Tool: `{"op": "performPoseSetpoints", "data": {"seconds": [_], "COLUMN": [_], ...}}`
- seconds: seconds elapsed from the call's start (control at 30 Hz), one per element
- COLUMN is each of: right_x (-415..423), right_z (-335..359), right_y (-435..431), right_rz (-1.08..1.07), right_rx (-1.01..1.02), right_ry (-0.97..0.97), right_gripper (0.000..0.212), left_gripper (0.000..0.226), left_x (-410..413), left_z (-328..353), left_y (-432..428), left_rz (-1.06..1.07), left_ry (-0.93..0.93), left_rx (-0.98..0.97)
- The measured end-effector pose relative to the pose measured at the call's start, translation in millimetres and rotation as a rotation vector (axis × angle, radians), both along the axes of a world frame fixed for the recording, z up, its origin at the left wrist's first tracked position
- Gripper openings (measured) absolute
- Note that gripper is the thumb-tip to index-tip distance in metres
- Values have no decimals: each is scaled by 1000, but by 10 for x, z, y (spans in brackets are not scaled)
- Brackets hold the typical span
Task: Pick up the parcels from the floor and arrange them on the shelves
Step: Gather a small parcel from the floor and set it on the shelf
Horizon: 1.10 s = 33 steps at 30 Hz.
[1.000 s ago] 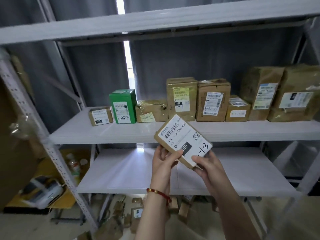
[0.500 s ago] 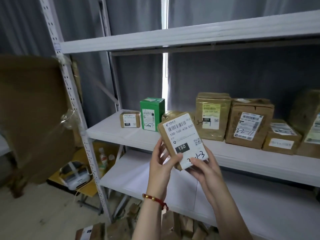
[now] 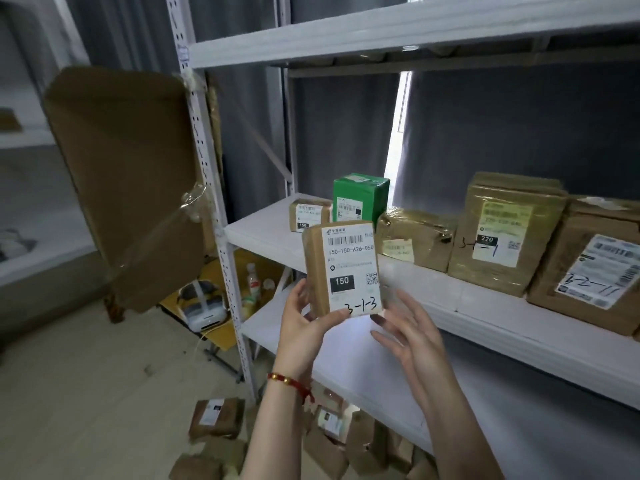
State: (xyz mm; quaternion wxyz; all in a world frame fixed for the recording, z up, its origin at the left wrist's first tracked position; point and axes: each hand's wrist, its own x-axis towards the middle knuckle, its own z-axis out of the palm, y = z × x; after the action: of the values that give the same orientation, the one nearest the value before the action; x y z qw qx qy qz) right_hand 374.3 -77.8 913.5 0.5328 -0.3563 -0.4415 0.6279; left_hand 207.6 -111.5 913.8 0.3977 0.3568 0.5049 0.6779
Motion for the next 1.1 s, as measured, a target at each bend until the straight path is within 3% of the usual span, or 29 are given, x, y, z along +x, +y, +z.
{"op": "performPoseSetpoints", "data": {"seconds": [0.2,0.57,0.8,0.9,1.1], "right_x": [-598,-1856,-2205,-2341,-2451], "right_z": [40,6,-67,-75,-183], "right_y": [425,1444,1991,2116,2295], "right_rz": [36,6,-13,-8,-171], "right_rx": [47,8,-35,-62,-168], "right_ry": [-52,-82,45,85,7], "right_gripper": [50,46,36,32,27], "left_gripper": [100,90,85,72,63], "left_x": [-747,-2278,-2928,-3085,-3349], "left_z": [-115,-104,-86,-53,-152], "left_y": [407,1827,2690,2898,3316], "left_rz": [83,-19,-76,-81,-60], "left_ry": [-62,-242,-13,55,289], "left_rx": [-16,-73,-235,-295,-389]}}
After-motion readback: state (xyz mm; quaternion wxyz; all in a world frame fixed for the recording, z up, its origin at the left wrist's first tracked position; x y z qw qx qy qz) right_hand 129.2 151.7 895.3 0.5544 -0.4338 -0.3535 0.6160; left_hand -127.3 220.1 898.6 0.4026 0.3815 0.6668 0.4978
